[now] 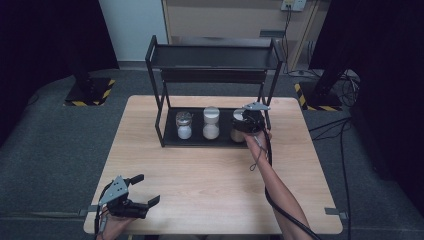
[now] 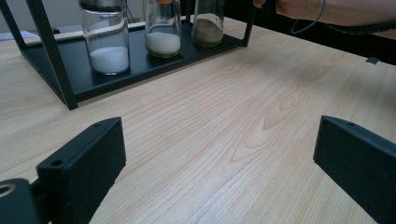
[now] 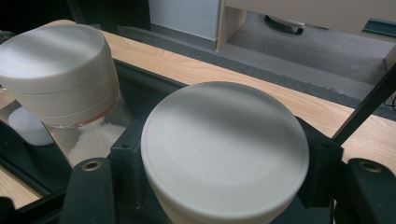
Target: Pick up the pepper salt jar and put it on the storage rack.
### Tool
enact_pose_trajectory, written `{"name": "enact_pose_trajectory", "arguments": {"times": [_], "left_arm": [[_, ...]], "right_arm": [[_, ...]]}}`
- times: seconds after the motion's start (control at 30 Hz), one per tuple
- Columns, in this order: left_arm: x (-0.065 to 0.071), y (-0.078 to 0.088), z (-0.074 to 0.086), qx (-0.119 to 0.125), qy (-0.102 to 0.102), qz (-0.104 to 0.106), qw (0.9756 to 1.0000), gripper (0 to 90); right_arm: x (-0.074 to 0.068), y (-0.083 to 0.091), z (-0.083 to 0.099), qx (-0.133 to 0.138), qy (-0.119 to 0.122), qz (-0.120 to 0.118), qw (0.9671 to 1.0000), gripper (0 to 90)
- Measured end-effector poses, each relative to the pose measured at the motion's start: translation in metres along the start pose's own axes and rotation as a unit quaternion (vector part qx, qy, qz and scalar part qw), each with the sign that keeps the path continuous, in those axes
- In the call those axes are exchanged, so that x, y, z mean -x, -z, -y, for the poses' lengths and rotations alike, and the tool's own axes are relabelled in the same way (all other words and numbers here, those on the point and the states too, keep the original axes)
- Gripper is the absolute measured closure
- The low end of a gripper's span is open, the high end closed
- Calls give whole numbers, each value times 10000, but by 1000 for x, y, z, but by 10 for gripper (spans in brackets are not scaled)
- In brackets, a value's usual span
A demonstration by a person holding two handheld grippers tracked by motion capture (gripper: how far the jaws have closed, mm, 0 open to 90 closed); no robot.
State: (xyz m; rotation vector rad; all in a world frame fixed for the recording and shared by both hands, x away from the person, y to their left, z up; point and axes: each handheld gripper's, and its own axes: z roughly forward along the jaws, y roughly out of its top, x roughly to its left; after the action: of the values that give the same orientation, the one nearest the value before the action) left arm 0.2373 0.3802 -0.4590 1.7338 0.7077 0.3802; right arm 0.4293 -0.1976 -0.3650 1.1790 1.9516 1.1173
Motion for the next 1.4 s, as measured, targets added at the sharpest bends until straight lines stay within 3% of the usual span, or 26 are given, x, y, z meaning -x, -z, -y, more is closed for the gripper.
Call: {"name": "enact_pose_trajectory", "arguments": {"times": [0.33, 0.6, 0.8, 0.93, 1.4], "left_arm": [[0, 0, 0, -14, -16, -3, 10000, 12], [0, 0, 0, -7, -15, -4, 10000, 12], [1, 0, 0, -11, -18, 0, 10000, 12], [1, 0, 0, -12, -19, -1, 10000, 12], [0, 0, 0, 0, 1, -12, 10000, 12]], "right_arm": [[6, 1, 7, 85, -167, -47, 9998, 335], [7, 1, 10, 122, -132, -58, 9998, 331], [9, 4, 7, 112, -147, -90, 9998, 196], [8, 9, 4, 223, -21, -29, 9997, 128], [8, 44, -12, 568, 237, -273, 9977, 114]]}}
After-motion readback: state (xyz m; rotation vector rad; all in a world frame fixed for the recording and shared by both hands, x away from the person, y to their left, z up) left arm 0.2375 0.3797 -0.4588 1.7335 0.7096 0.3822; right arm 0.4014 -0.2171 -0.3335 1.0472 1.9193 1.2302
